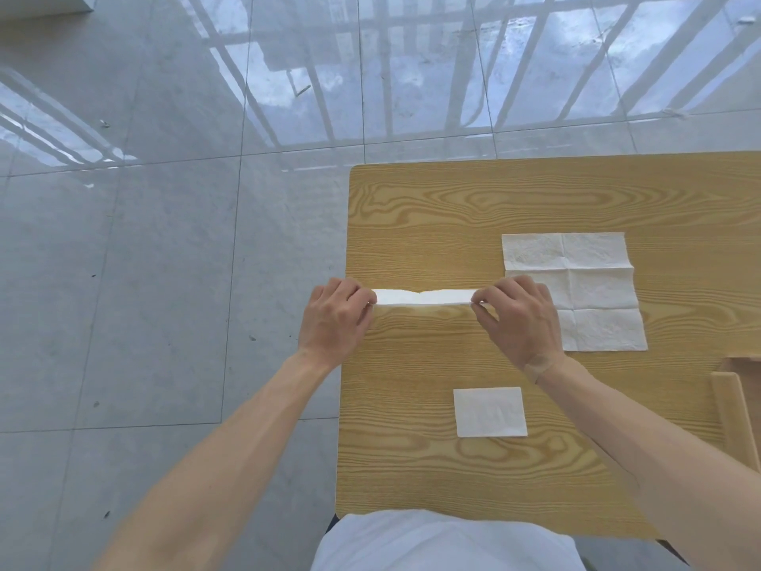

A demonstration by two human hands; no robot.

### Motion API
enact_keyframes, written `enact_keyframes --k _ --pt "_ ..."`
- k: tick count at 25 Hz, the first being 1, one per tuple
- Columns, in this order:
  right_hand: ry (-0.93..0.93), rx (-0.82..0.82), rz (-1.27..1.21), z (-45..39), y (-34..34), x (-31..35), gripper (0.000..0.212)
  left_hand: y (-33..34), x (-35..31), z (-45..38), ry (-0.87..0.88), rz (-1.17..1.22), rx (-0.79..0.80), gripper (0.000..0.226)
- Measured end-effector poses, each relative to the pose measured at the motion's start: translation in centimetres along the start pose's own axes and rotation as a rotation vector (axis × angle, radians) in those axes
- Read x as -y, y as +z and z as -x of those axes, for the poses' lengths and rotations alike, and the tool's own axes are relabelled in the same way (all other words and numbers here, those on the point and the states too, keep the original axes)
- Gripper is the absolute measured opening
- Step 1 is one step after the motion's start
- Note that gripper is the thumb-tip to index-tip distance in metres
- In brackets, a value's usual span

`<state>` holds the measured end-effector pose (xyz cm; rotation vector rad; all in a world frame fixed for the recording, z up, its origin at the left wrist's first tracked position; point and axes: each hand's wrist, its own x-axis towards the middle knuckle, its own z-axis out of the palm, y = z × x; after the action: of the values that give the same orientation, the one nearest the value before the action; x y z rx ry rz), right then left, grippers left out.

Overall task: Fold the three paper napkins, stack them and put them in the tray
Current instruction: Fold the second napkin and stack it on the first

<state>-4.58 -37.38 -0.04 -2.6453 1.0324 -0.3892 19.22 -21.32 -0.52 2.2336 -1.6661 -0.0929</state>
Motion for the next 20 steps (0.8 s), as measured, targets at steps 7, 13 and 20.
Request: enact_keyframes --k 7,13,20 --pt "-0.042 0.097 0.073 4.3 2.2 -0.5 0.007 2.2 -1.2 3.9 -0.048 0.036 0.093 0.019" --pt "-0.011 0.164 0.049 5.2 3.0 0.1 0.008 2.9 -1.1 5.2 -0.107 0.03 0.158 0.024" --pt "-0.026 0.318 0.094 2.9 4.8 2.9 0.048 4.2 -5.1 2.5 -0.162 0.073 0.131 0.037"
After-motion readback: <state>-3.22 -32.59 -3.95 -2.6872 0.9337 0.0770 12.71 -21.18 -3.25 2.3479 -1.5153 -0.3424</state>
